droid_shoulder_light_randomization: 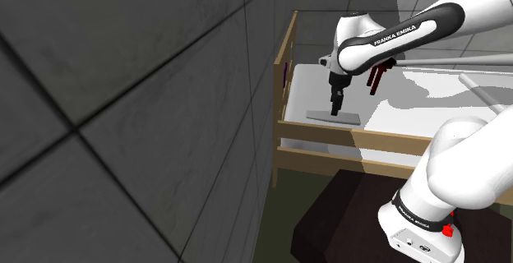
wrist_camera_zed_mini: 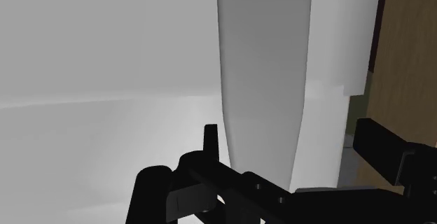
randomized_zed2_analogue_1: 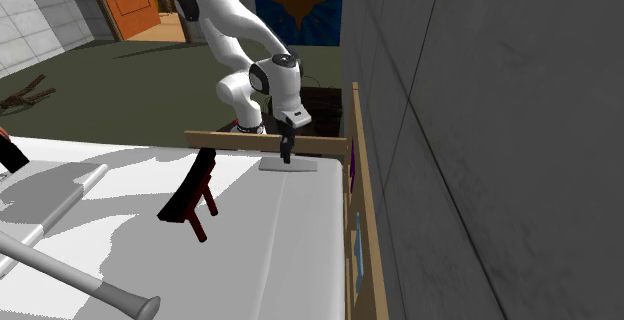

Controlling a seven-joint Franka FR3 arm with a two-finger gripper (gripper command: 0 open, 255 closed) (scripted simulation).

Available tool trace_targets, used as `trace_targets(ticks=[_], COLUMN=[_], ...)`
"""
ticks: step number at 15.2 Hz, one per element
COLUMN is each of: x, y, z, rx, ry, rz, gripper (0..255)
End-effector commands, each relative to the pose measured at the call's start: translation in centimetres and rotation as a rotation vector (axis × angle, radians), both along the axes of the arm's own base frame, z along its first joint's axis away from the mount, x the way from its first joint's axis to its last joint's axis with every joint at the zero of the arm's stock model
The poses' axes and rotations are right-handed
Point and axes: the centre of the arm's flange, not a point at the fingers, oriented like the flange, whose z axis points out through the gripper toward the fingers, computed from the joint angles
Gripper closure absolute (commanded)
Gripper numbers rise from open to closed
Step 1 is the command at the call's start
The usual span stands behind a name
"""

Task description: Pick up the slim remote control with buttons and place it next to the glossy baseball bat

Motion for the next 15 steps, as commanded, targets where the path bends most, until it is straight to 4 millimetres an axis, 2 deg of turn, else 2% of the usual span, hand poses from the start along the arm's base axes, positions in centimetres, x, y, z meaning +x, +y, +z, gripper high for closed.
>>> trace_targets(ticks=[1,8,15], x=[0.2,0.2,0.2], y=[-0.4,-0.5,-0.5], z=[-1.4,-4.9,-4.9], rx=[0.001,0.001,0.001], ry=[-0.005,-0.005,-0.005], rz=[0.022,0.022,0.022], gripper=[0,0,0])
